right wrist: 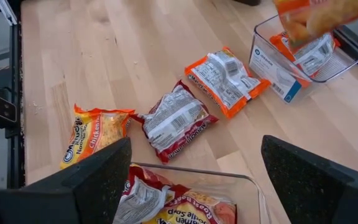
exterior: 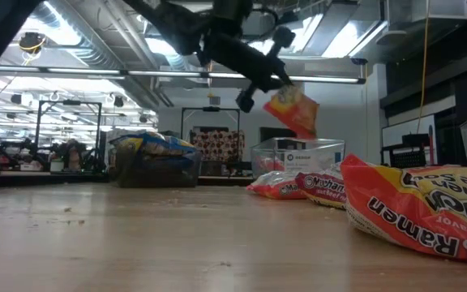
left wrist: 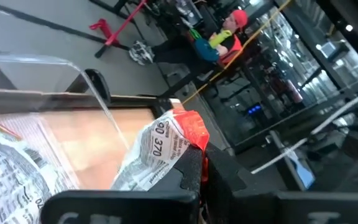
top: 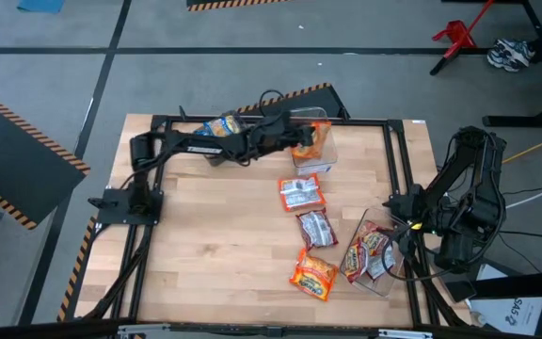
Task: Sort Maruchan noodles
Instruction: Put the orange noodle pack into the top transparent bin
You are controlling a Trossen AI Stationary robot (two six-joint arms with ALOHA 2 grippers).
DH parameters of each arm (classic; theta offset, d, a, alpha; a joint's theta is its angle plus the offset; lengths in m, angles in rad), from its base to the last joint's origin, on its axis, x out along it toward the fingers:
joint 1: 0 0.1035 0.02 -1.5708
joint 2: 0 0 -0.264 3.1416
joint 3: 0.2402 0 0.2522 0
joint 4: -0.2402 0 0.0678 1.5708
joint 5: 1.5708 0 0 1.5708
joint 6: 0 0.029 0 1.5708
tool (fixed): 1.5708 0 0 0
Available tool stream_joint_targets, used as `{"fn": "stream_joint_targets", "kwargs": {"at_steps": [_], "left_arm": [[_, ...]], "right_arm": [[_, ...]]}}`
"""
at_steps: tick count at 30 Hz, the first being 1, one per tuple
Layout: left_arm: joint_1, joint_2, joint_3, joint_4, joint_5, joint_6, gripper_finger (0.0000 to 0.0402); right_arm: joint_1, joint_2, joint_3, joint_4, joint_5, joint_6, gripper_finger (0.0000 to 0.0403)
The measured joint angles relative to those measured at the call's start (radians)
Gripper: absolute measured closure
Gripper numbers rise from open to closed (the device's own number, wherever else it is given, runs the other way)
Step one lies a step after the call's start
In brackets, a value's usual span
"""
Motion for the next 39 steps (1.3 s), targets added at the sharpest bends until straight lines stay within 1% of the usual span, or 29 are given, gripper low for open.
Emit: {"fn": "stream_joint_targets", "kwargs": {"at_steps": [7, 12, 15, 17, 20, 23, 30, 33, 36, 39], "left_arm": [[-0.002, 0.104, 0.074, -0.002, -0.006, -0.089, 0.0401], [-0.012, 0.14, 0.08, -0.004, -0.005, -0.19, 0.0401], [-0.02, 0.148, 0.08, -0.007, -0.005, -0.198, 0.0401], [-0.023, 0.149, 0.08, -0.017, -0.007, -0.179, 0.0401], [-0.027, 0.149, 0.08, -0.029, -0.021, -0.104, 0.0391], [-0.027, 0.149, 0.08, -0.034, -0.009, -0.032, 0.0368], [-0.014, 0.148, 0.079, -0.037, -0.008, 0.028, 0.0309], [0.023, 0.123, 0.078, -0.055, 0.029, 0.037, 0.03], [0.064, 0.086, 0.08, -0.054, 0.082, 0.039, 0.03], [0.098, 0.063, 0.08, -0.086, 0.128, 0.039, 0.0303]], "right_arm": [[0.0, 0.0, 0.0, 0.001, -0.002, 0.001, 0.0056], [0.0, 0.0, 0.0, 0.001, -0.002, 0.002, 0.0056], [0.0, 0.0, 0.0, 0.001, -0.002, 0.004, 0.0056], [0.0, 0.0, 0.0, 0.001, -0.002, 0.004, 0.0056], [0.0, 0.0, 0.0, 0.001, -0.002, 0.004, 0.0056], [0.0, 0.0, 0.0, 0.001, -0.002, 0.004, 0.0056], [0.0, 0.0, 0.0, 0.002, -0.002, 0.011, 0.0056], [0.0, 0.0, 0.0, 0.002, -0.003, 0.031, 0.0056], [0.0, 0.0, 0.0, 0.002, -0.002, 0.031, 0.0056], [0.0, 0.0, 0.0, 0.002, 0.014, 0.031, 0.0056]]}}
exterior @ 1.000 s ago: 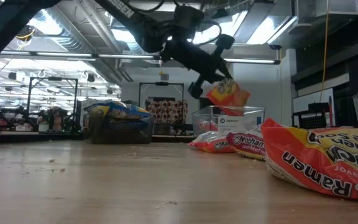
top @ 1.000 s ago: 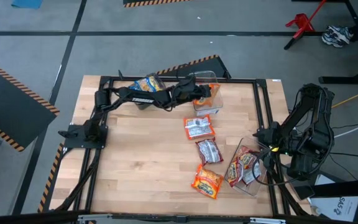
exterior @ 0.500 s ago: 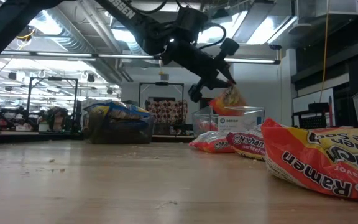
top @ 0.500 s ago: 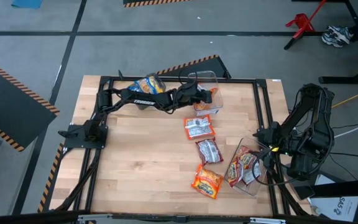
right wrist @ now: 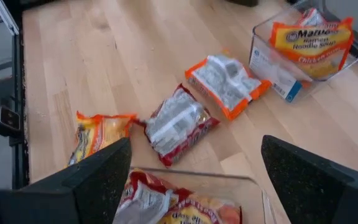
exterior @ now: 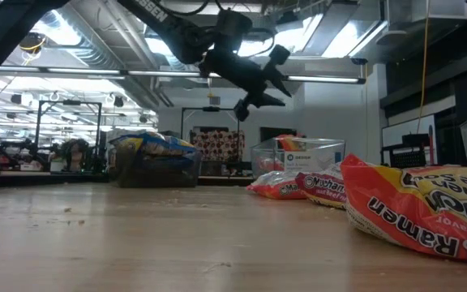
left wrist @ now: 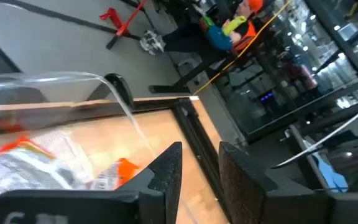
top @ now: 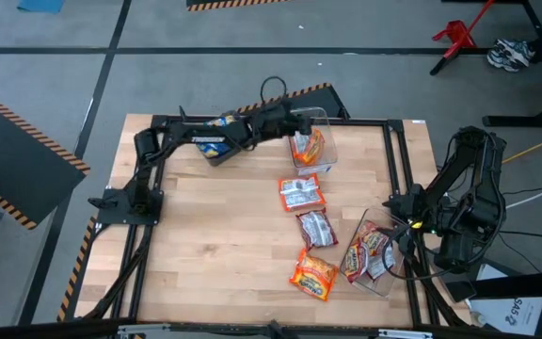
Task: Sort Maruchan noodles
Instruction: Put the orange noodle pack into the top transparent bin
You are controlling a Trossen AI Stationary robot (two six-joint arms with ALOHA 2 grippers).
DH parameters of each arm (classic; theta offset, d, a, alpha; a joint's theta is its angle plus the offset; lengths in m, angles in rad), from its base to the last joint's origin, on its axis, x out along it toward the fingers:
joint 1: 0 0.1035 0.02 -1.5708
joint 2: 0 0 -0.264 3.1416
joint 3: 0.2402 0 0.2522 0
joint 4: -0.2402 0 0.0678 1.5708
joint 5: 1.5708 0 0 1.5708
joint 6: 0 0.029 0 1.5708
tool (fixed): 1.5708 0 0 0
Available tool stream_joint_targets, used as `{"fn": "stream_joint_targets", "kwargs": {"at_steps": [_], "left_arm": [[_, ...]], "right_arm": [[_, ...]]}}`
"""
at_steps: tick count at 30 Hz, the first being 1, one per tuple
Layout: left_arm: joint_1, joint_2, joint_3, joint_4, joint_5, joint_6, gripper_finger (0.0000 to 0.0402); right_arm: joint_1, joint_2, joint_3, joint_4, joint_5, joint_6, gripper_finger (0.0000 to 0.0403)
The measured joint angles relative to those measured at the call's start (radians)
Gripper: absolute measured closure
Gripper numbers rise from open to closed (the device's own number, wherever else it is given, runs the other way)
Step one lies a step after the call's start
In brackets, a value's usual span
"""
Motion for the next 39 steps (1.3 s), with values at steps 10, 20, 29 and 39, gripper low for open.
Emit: {"fn": "stream_joint_targets", "kwargs": {"at_steps": [10, 20, 29, 39], "left_arm": [[0.034, -0.16, -0.002, 0.009, 0.204, 0.036, 0.0305], [-0.033, -0.467, -0.002, 0.0, 0.243, 0.286, 0.0305], [-0.113, -0.642, -0.001, -0.078, 0.245, 0.444, 0.0305], [-0.172, -0.724, -0.002, -0.199, 0.253, 0.496, 0.0305]], "right_arm": [[-0.193, -0.012, 0.0, -0.053, 0.225, -0.052, 0.0056], [-0.792, -0.011, 0.001, 0.087, 0.169, -0.495, 0.0056], [-1.286, 0.082, 0.001, 0.722, -0.363, -1.186, 0.0056], [-1.546, 0.413, 0.0, 0.782, -0.602, -1.214, 0.0056]]}}
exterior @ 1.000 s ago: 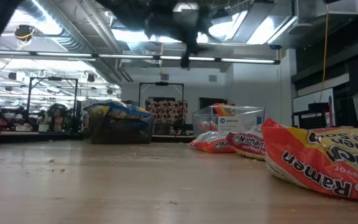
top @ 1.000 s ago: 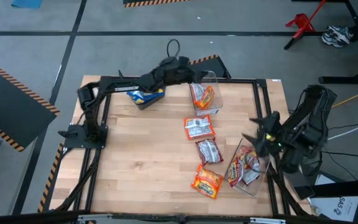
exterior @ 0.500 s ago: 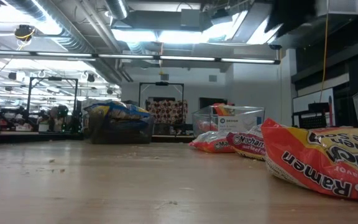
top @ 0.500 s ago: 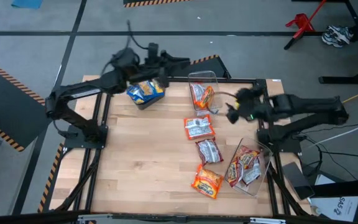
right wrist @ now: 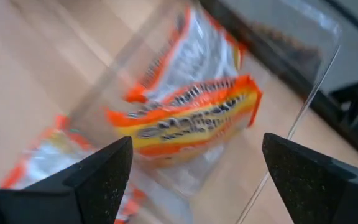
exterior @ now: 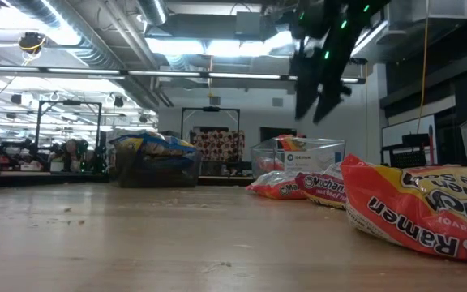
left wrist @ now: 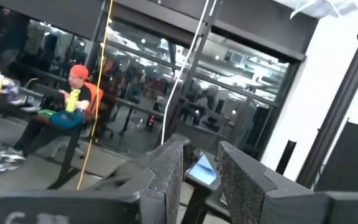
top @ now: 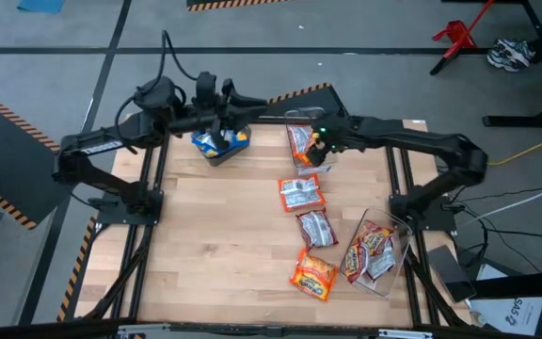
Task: Sort Maruchan noodles
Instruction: Put the orange noodle pack into the top transparent bin
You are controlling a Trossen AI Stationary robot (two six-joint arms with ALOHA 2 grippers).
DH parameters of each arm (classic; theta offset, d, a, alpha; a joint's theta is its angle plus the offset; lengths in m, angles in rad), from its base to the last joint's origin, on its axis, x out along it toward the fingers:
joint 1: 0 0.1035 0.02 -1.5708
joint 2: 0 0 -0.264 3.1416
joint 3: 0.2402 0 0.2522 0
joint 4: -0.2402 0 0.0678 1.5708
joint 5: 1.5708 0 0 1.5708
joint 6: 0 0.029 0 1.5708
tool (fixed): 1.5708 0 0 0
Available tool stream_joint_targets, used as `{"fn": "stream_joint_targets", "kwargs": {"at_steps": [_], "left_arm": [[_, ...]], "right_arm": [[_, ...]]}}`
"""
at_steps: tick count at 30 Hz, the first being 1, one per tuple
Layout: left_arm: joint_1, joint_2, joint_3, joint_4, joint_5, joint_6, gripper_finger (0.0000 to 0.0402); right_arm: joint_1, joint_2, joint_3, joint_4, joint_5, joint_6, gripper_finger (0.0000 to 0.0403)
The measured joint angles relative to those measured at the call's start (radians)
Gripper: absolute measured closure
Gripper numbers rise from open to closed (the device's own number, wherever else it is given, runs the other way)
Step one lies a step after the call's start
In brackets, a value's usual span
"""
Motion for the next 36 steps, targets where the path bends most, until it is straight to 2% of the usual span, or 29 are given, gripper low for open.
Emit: {"fn": "stream_joint_targets", "kwargs": {"at_steps": [8, 13, 18, 25, 29, 32, 36], "left_arm": [[-0.014, -0.04, 0.001, -0.049, 0.004, 0.001, 0.0305], [-0.014, -0.058, 0.001, -0.097, -0.001, 0.023, 0.0305], [-0.013, -0.06, 0.001, -0.191, 0.0, 0.027, 0.0305], [-0.013, -0.048, 0.001, -0.547, -0.009, 0.043, 0.0305], [-0.05, -0.026, -0.037, -0.711, -0.14, 0.046, 0.0305], [-0.106, -0.007, -0.144, -0.693, -0.217, 0.049, 0.0302], [-0.148, 0.022, -0.318, -0.493, -0.18, 0.074, 0.0285]], "right_arm": [[-0.039, 0.198, 0.0, 0.061, -0.004, -0.029, 0.0056], [-0.039, 0.259, 0.0, 0.187, -0.139, -0.107, 0.0056], [-0.046, 0.262, 0.0, 0.184, -0.192, -0.19, 0.0056], [-0.045, 0.123, 0.025, 0.08, -0.187, -0.237, 0.0056], [-0.045, 0.007, 0.078, -0.043, -0.183, -0.238, 0.0056], [-0.044, -0.088, 0.106, -0.121, -0.183, -0.225, 0.0056], [-0.044, -0.222, 0.116, -0.174, -0.185, -0.183, 0.0056]]}}
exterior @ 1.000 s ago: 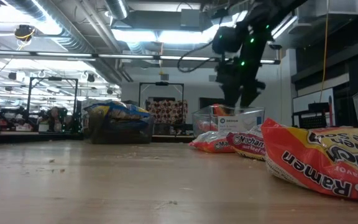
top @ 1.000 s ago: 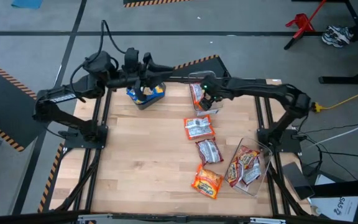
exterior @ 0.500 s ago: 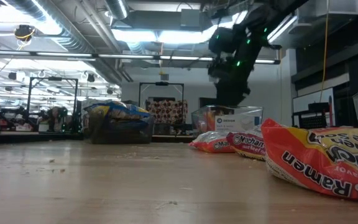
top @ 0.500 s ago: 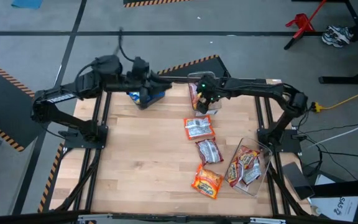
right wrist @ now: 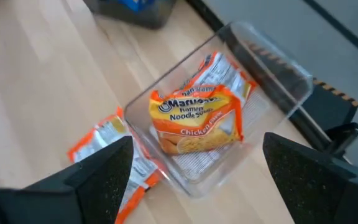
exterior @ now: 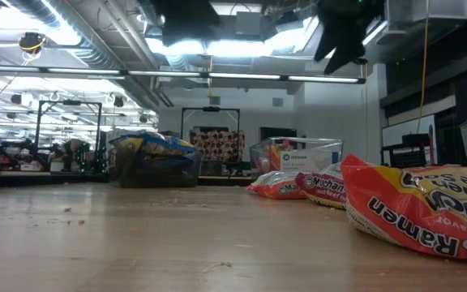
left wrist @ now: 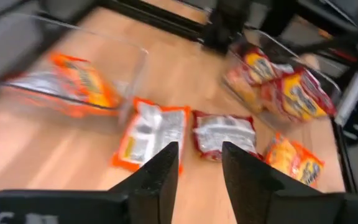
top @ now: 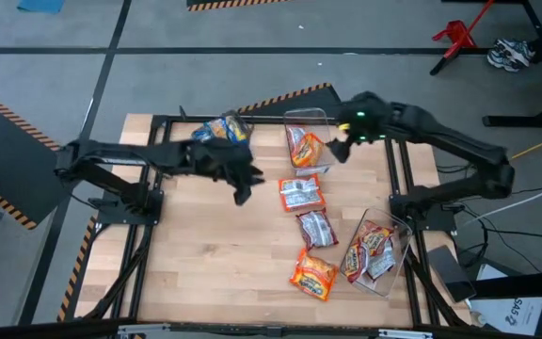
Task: Sort Maruchan noodles
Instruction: Put the orange noodle pack into the top transparent bin
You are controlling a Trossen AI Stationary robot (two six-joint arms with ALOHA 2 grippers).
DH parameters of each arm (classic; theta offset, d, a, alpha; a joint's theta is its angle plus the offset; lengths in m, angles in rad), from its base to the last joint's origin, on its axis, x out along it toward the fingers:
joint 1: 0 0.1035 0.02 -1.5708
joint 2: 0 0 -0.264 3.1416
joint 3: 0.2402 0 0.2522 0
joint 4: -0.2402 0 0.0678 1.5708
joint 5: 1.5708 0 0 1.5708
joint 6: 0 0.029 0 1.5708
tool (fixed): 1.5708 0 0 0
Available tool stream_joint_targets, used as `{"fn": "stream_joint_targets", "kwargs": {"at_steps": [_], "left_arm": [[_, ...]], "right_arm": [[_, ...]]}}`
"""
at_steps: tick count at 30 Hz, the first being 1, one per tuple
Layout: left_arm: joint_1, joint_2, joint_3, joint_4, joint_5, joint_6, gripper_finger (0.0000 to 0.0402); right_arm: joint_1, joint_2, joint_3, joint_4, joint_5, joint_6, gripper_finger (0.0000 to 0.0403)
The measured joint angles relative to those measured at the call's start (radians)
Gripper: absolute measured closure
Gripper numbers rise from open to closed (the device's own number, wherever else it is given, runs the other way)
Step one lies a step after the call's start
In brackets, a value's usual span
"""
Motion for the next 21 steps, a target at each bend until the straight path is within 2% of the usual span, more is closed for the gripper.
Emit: {"fn": "stream_joint_targets", "kwargs": {"at_steps": [3, 6, 10, 16, 21], "left_arm": [[-0.002, 0.036, -0.115, 0.181, 0.065, 0.05, 0.0264], [0.004, 0.091, -0.201, 0.347, 0.087, 0.107, 0.0238], [0.043, 0.196, -0.238, 0.511, 0.116, 0.121, 0.0199], [0.087, 0.419, -0.193, 0.521, 0.125, 0.149, 0.0145], [0.102, 0.539, -0.149, 0.527, 0.122, 0.217, 0.0119]], "right_arm": [[0.0, -0.093, 0.0, -0.035, -0.005, 0.025, 0.0056], [0.0, -0.174, 0.0, -0.065, -0.004, 0.054, 0.0056], [-0.001, -0.248, 0.0, -0.095, 0.012, 0.094, 0.0056], [-0.001, -0.295, 0.0, -0.122, 0.013, 0.144, 0.0056], [-0.001, -0.297, 0.0, -0.162, 0.012, 0.185, 0.0056]]}}
